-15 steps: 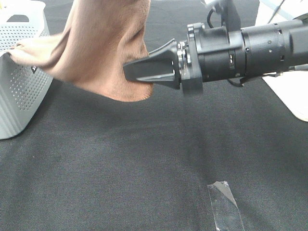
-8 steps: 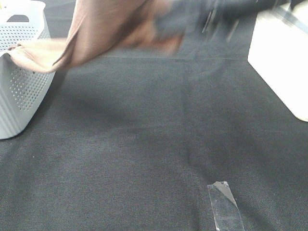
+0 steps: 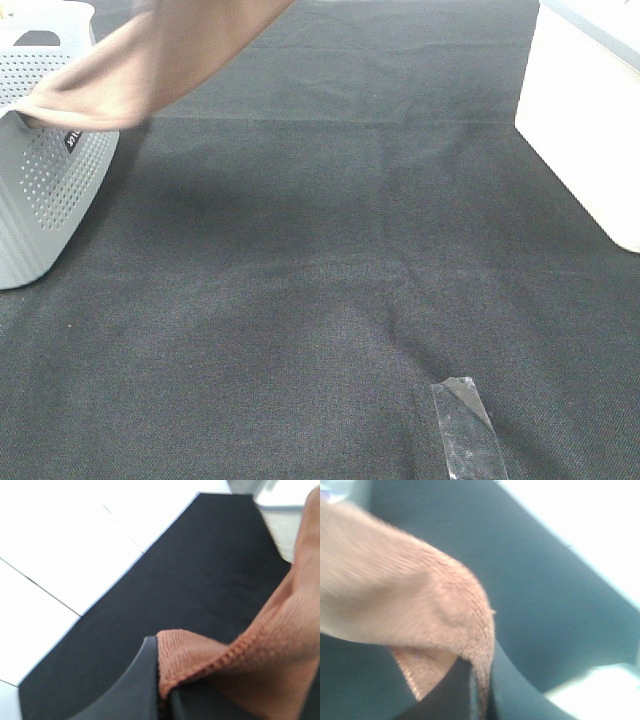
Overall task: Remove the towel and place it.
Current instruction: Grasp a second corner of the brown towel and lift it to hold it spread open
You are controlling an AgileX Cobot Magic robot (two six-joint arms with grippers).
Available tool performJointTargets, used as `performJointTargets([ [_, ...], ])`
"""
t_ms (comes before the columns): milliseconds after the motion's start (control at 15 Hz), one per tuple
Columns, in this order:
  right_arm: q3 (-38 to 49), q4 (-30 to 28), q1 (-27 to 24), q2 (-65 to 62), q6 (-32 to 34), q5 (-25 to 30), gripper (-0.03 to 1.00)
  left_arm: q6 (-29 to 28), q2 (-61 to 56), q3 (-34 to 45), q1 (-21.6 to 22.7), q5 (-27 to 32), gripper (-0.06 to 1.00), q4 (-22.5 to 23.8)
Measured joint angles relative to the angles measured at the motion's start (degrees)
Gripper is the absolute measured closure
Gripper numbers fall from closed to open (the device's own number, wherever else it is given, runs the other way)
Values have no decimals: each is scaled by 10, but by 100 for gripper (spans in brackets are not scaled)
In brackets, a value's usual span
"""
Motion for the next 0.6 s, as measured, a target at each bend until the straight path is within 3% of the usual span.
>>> performJointTargets([
  [200, -112, -132, 0, 64, 3, -43, 96, 24, 37, 0, 37, -117, 94, 0],
  [467, -146, -168, 0, 109, 23, -198, 96, 61, 84, 0, 81, -285, 94, 6],
  [533, -146, -175, 0, 119, 25, -235, 96, 74, 104, 0, 99, -355, 94, 8],
  [600, -146, -178, 0, 121, 25, -249, 96, 77, 111, 0, 103, -374, 94, 9],
])
